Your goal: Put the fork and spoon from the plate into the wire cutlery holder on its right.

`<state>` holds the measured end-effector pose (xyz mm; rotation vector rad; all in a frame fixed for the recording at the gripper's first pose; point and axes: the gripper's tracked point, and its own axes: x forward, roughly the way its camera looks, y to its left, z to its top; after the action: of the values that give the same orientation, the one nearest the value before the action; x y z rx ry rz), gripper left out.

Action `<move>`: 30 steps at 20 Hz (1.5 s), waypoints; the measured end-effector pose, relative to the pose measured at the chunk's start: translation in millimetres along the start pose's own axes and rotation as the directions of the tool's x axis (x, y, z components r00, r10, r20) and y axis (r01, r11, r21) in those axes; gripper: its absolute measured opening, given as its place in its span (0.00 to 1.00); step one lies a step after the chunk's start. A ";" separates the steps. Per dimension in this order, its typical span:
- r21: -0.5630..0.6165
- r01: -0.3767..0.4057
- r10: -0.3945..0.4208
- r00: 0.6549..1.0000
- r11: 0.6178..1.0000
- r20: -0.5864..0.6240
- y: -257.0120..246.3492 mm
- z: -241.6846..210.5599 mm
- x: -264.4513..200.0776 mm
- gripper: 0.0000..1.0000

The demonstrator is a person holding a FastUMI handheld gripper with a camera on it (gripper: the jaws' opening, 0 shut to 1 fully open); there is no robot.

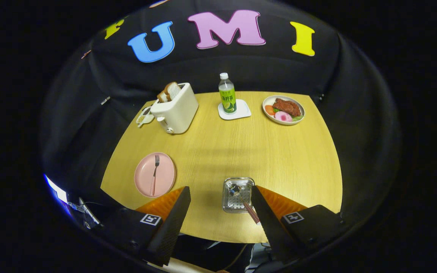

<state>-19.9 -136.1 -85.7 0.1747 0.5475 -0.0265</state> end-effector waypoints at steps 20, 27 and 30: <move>-0.123 -0.154 0.152 0.988 0.980 -0.019 192.0 -23.7 79.7 1.00; -0.225 -0.135 0.089 0.975 0.965 -0.203 230.0 -83.9 148.9 1.00; -0.274 -0.085 0.007 0.961 0.958 -0.276 224.1 -116.2 183.4 1.00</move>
<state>92.8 108.6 -243.1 -0.0920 0.8159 0.1239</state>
